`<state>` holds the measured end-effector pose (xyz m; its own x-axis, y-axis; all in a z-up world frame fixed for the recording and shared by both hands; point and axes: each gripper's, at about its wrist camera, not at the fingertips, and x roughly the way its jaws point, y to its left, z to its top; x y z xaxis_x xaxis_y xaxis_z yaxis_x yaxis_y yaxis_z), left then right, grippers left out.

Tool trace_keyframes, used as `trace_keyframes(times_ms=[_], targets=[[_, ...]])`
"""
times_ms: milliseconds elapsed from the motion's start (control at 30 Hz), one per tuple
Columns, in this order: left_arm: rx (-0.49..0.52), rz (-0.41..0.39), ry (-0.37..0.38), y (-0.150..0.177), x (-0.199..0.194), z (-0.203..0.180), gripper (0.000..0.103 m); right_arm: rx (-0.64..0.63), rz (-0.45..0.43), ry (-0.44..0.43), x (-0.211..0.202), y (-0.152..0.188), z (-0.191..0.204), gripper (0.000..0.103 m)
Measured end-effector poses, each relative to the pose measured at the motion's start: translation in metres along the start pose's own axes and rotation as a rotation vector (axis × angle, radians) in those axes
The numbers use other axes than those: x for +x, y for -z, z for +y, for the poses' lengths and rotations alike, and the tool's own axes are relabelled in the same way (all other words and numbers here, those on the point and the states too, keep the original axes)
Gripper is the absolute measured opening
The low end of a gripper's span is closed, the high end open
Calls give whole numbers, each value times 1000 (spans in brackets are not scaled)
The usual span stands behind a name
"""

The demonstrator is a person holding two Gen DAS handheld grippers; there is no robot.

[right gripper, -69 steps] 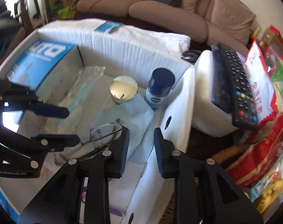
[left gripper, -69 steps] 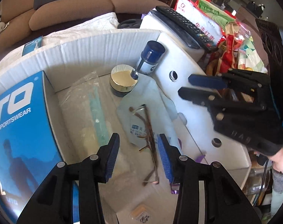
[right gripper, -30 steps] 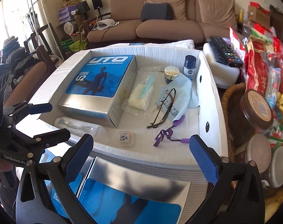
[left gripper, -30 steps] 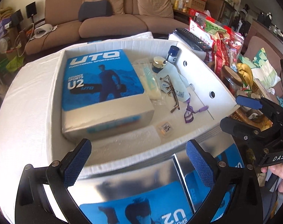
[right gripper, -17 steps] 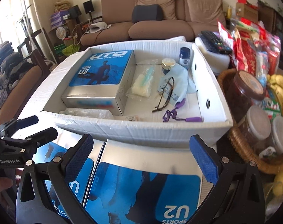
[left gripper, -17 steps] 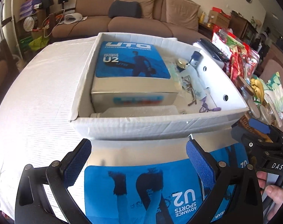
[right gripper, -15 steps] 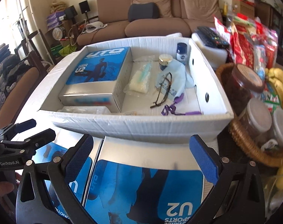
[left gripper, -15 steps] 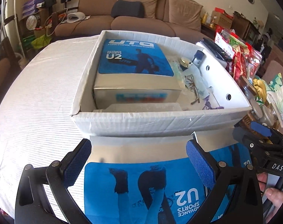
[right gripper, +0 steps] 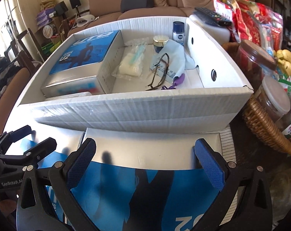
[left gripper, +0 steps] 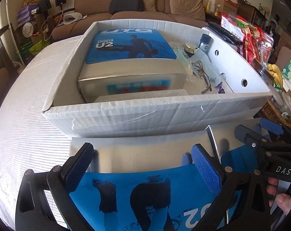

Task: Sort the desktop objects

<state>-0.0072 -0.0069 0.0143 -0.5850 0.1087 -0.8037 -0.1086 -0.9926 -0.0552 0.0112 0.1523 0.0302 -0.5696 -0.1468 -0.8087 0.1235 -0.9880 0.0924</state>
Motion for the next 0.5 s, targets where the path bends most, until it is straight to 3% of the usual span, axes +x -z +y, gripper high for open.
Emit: trace_keyframes(times_ms=[200,500], targets=[[-26,10,-67,-7,9,-3,103,-30,27,95,11,-4,6,103],[-31,5,-76,-6,10,-4,103,-22,22,103,11,-4,5,103]])
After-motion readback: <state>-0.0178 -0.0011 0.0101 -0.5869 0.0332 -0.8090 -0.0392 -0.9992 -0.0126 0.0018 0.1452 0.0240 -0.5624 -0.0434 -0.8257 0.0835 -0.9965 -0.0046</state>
